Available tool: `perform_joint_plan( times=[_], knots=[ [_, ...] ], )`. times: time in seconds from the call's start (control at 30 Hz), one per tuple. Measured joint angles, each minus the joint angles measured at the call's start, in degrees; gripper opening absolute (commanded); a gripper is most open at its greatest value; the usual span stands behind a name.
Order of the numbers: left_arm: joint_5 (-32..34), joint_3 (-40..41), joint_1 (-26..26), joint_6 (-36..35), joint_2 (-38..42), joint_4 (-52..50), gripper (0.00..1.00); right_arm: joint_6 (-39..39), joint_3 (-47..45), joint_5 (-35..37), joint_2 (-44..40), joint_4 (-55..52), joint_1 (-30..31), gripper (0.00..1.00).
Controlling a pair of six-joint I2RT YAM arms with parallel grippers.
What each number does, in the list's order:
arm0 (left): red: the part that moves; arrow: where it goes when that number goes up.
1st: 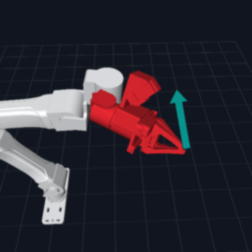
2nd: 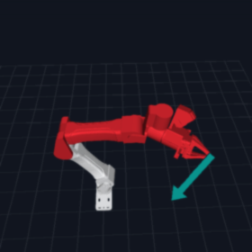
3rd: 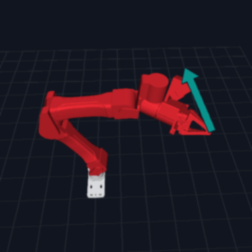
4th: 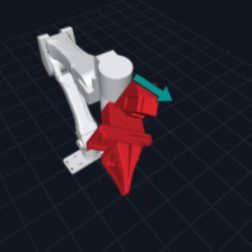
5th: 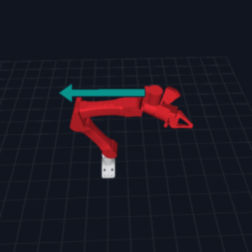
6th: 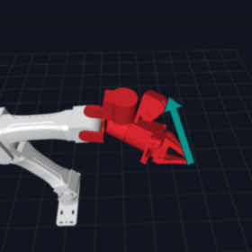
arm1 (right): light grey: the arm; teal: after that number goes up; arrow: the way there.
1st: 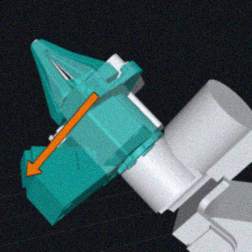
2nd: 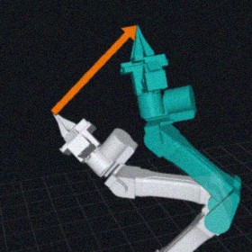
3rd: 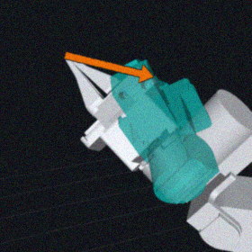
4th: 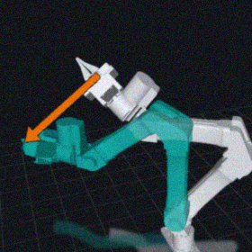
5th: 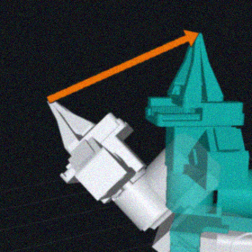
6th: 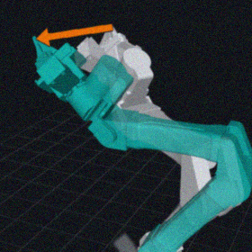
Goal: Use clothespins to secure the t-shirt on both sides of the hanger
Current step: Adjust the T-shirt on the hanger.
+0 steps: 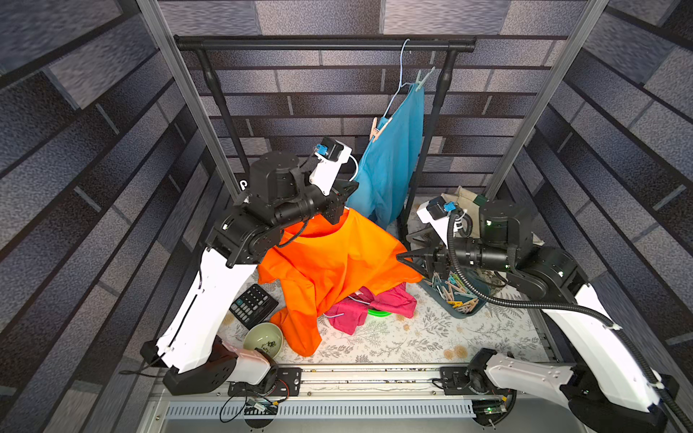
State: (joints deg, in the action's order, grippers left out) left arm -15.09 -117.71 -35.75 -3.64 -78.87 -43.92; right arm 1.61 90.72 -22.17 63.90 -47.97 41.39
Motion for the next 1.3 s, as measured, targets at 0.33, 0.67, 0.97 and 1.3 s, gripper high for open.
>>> perform_joint_plan(
  times=[0.33, 0.67, 0.97, 1.3],
  knots=[
    [-5.79, -3.91, 6.71, 1.07, 3.82, 0.07, 0.00, 0.52, -1.38, -1.44, 3.61, 1.53, -0.04, 0.07],
    [-10.95, -6.69, 15.45, 3.82, 3.39, 0.24, 0.00, -0.26, -1.36, -1.64, 1.07, 2.86, -1.99, 0.00],
    [-13.64, -11.76, 20.81, 7.61, 1.14, 1.25, 0.00, -2.27, -0.07, 7.91, -1.33, 1.14, -5.55, 0.00],
    [-15.02, -32.20, 22.12, 13.42, -10.51, 4.37, 0.00, -5.64, 7.04, 18.51, -0.90, 3.43, -6.45, 0.00]
  ],
)
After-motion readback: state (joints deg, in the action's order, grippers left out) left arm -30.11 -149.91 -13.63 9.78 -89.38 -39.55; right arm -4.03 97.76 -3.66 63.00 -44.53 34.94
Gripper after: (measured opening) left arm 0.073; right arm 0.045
